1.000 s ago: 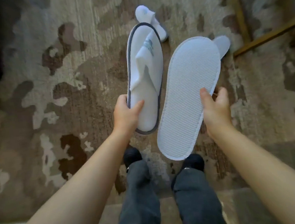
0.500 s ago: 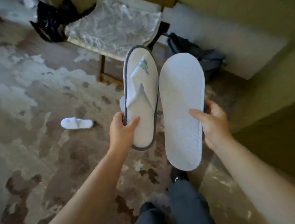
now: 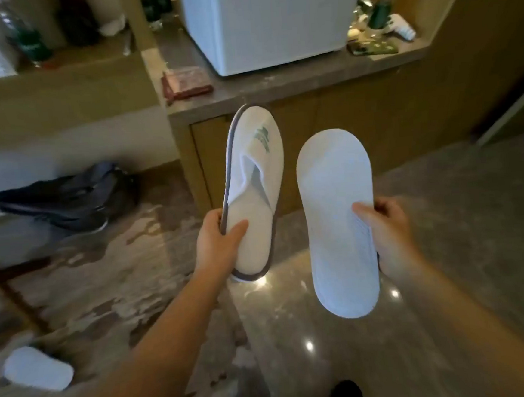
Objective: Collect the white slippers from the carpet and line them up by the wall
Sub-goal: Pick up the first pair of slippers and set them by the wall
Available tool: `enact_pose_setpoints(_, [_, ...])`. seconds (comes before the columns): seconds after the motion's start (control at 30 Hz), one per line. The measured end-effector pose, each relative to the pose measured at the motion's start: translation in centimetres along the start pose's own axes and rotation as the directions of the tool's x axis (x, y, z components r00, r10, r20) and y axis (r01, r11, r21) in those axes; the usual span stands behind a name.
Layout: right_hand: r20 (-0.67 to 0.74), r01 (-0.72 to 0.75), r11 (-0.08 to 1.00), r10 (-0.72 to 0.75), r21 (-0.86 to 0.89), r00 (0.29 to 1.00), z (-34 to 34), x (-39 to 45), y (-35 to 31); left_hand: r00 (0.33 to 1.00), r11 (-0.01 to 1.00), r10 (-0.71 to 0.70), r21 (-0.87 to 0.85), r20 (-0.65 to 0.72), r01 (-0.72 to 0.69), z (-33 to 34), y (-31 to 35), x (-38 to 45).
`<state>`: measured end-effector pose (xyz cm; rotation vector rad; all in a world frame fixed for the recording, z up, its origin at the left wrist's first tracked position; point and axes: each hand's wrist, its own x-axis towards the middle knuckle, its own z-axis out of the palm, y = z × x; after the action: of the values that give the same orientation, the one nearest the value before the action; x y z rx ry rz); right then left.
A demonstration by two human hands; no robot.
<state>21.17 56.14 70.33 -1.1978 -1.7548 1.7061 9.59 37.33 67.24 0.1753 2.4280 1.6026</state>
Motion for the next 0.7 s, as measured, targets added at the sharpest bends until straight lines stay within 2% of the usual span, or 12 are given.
enact_pose_setpoints(0.17, [-0.208, -0.046, 0.993, 0.067, 0.105, 0.976, -15.2, 5.2, 1.3, 0.970, 0.997, 0.070, 0.002, 0.232, -0.073, 14.9, 6.5, -1.3])
enact_pose_setpoints(0.37, [-0.343, -0.055, 0.987, 0.106, 0.154, 0.933, -30.8, 11.0, 0.9, 0.921, 0.993, 0.106, 0.001, 0.374, -0.115, 30.8, 13.3, -3.6])
enact_pose_setpoints(0.53, [-0.429, -0.064, 0.984, 0.130, 0.166, 0.894, -37.1, 18.0, 0.0, 0.884, 0.987, 0.123, 0.039, 0.452, -0.157, 40.7, 17.0, -1.9])
enact_pose_setpoints(0.7, [-0.414, -0.076, 0.982, 0.143, 0.174, 0.899, -40.1, 28.3, -0.7, 0.890, 0.990, 0.068, 0.084, 0.450, -0.118, 50.6, 18.7, 3.3])
